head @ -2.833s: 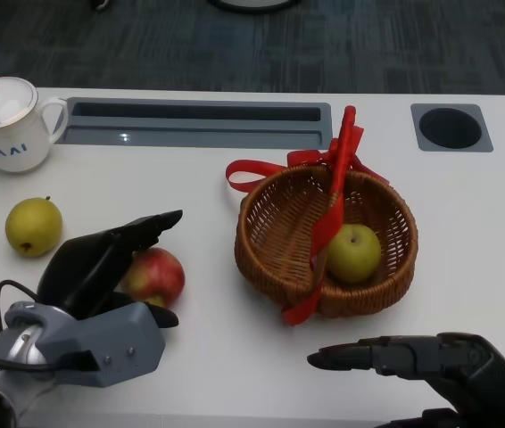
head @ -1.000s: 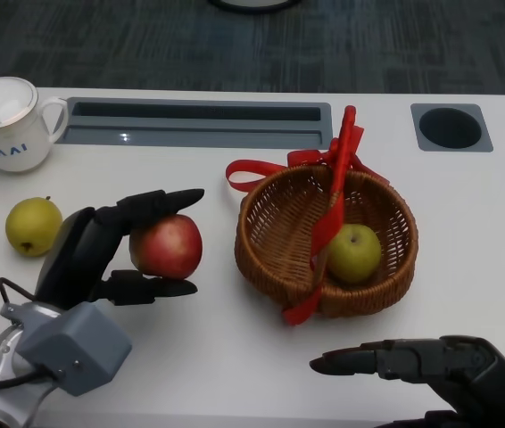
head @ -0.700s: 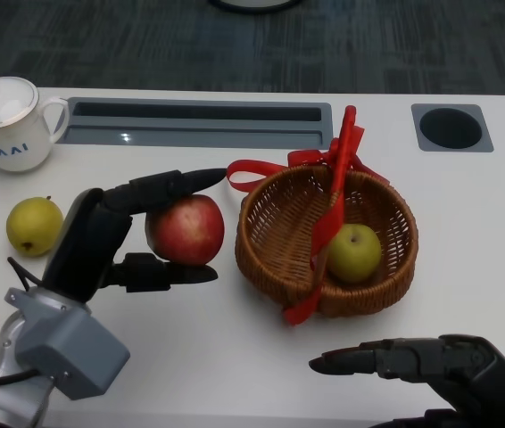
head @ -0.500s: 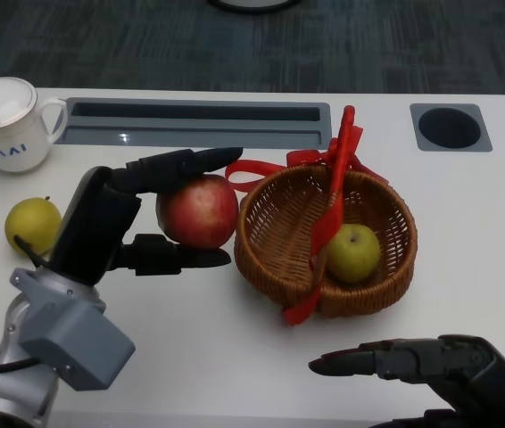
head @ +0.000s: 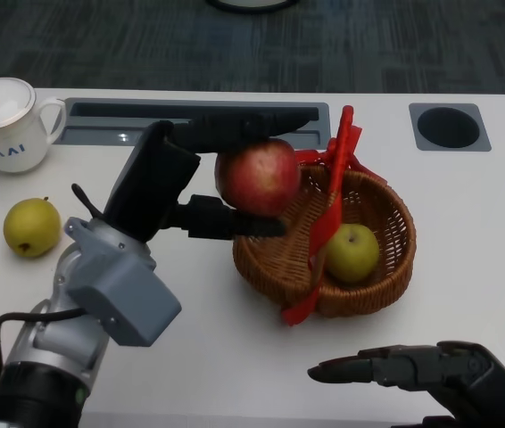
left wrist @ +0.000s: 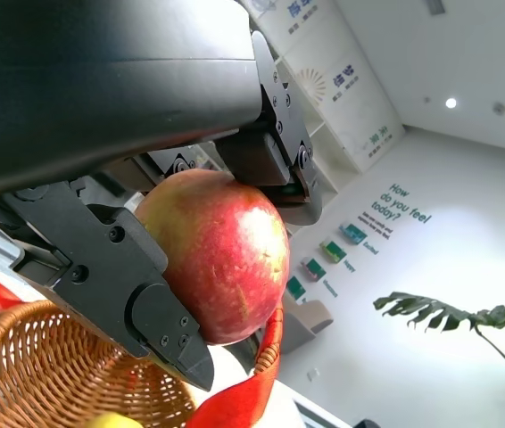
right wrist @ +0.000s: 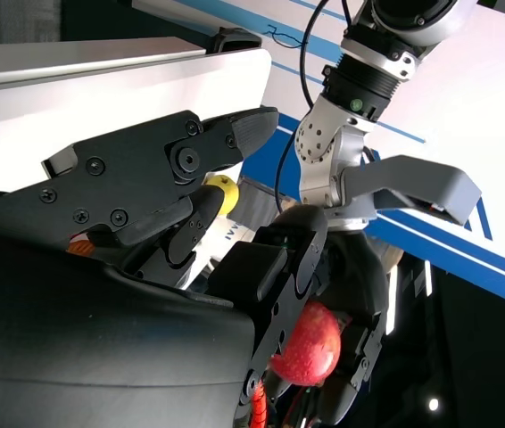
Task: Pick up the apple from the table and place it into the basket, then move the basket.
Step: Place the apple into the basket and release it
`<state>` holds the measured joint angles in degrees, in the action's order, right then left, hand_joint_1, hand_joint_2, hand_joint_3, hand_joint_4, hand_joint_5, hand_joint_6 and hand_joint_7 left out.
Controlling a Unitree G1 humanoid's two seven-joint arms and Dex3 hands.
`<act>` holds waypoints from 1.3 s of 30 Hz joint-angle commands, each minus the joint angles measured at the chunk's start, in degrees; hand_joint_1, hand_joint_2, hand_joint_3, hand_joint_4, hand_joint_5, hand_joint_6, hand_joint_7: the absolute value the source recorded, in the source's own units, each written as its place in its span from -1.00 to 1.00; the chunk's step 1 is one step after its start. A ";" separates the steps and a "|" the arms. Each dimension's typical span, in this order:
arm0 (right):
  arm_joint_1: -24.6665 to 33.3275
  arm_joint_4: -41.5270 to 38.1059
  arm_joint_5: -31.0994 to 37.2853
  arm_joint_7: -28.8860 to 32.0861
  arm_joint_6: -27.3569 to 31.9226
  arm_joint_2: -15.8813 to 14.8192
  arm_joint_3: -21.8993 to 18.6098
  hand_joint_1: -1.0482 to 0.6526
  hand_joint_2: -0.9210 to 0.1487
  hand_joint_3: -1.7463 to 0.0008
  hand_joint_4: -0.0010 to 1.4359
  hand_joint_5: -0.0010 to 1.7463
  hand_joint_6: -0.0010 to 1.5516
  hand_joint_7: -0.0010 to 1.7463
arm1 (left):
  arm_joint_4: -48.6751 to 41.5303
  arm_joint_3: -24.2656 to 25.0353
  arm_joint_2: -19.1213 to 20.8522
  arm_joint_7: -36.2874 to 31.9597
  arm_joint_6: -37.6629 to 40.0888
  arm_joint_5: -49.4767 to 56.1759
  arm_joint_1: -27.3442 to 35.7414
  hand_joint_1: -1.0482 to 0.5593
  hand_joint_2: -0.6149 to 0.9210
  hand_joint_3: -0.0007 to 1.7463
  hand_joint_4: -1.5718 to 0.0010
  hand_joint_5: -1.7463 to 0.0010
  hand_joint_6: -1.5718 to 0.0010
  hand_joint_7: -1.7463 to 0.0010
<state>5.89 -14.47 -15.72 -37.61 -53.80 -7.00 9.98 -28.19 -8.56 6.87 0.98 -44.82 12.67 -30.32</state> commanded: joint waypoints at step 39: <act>2.36 2.39 0.25 2.49 -0.07 -0.58 0.07 -0.23 -0.86 1.00 0.27 -1.00 0.09 -1.00 | -17.43 -4.74 0.07 0.80 -1.82 7.10 -9.47 -0.53 0.69 -1.00 1.00 1.00 1.00 1.00</act>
<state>8.08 -12.55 -14.80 -35.30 -53.98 -6.98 10.03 -46.65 -13.18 5.57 0.83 -47.13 20.03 -39.93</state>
